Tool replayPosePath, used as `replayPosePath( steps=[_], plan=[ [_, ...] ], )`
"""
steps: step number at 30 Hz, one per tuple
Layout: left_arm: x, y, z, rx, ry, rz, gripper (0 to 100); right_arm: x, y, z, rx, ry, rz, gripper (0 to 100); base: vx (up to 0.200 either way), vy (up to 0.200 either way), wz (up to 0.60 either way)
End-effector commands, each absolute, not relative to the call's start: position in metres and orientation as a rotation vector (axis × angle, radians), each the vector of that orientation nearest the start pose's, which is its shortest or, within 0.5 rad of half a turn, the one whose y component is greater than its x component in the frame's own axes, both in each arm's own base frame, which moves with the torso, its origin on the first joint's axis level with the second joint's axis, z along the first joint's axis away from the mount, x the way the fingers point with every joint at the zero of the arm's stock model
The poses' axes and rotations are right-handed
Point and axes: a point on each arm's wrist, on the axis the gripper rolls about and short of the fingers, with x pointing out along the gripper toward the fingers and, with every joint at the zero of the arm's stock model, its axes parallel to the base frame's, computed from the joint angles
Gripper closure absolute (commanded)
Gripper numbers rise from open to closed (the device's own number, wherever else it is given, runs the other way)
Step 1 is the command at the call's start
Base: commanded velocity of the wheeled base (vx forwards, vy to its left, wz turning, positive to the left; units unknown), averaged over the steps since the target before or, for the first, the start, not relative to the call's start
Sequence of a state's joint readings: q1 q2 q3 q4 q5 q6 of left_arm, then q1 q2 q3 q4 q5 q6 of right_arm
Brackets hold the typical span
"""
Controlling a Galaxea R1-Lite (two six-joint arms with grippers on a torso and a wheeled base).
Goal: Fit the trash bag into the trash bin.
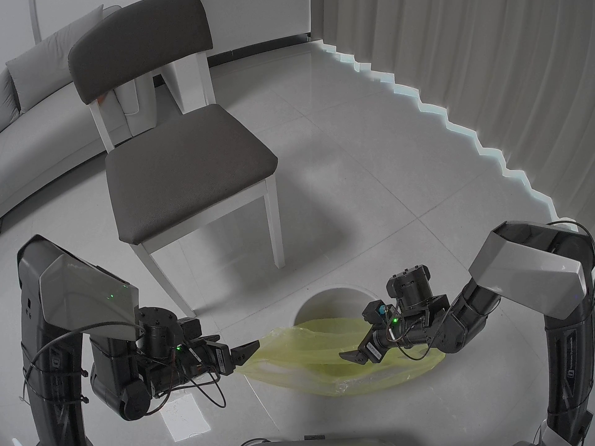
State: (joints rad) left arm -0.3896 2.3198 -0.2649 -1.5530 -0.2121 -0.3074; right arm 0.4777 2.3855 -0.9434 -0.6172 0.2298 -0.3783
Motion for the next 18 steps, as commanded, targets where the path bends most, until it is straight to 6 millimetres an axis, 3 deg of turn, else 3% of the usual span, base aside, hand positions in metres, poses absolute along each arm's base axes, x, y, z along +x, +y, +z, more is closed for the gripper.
replayPosePath(
  steps=[1, 18],
  plan=[
    [0.256, -0.107, -0.016, -0.251, 0.577, -0.498, 0, 0.329, 0.179, -0.026, -0.462, 0.704, 0.831, 0, 0.000, 0.000, 0.00],
    [0.253, -0.106, -0.017, -0.249, 0.588, -0.497, 0, 0.320, 0.188, -0.037, -0.492, 0.726, 0.872, 0, 0.000, 0.000, 0.00]
  ],
)
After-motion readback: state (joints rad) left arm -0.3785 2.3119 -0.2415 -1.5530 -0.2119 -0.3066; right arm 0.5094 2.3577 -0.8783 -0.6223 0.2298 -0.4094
